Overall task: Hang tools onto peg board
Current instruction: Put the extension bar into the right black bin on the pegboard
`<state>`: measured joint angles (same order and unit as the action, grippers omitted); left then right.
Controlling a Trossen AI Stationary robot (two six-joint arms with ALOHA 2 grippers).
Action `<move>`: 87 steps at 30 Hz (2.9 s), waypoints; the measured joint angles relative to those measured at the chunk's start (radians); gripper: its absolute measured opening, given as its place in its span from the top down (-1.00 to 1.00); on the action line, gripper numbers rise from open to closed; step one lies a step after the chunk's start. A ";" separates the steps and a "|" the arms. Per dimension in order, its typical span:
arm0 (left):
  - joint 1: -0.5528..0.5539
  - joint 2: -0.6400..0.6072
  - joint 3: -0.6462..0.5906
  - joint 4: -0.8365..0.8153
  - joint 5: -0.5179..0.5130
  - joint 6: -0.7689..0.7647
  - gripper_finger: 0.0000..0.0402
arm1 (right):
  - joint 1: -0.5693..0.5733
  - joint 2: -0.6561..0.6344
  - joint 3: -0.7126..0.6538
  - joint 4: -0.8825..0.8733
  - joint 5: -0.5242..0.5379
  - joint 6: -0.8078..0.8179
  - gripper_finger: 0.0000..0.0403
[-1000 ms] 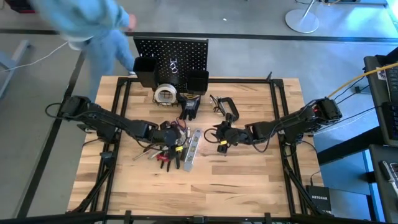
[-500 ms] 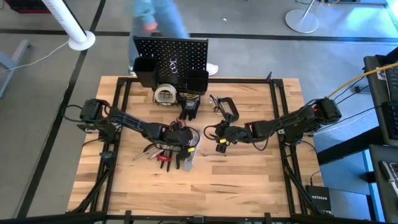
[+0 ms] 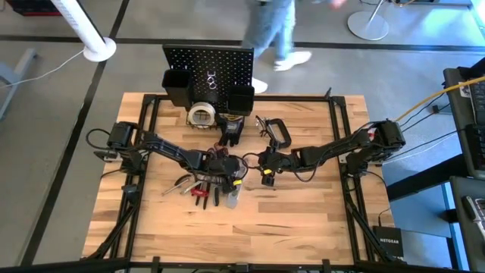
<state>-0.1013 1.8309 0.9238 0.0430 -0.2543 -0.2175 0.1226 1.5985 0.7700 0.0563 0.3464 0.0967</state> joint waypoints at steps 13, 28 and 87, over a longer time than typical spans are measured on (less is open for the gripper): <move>-0.010 -0.068 0.000 -0.046 -0.071 0.008 -0.24 | -0.001 0.009 0.000 0.063 -0.052 -0.108 -0.21; 0.092 -0.075 0.000 -0.114 -0.030 -0.244 -0.24 | -0.019 0.010 0.000 0.120 -0.017 -0.127 -0.21; -0.015 -0.156 0.000 -0.054 -0.009 -0.002 0.61 | -0.017 0.009 0.001 0.187 -0.166 -0.158 -0.21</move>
<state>-0.1159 1.6749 0.9239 -0.0113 -0.2633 -0.2198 0.1051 1.6077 0.7708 0.2435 0.1807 -0.0610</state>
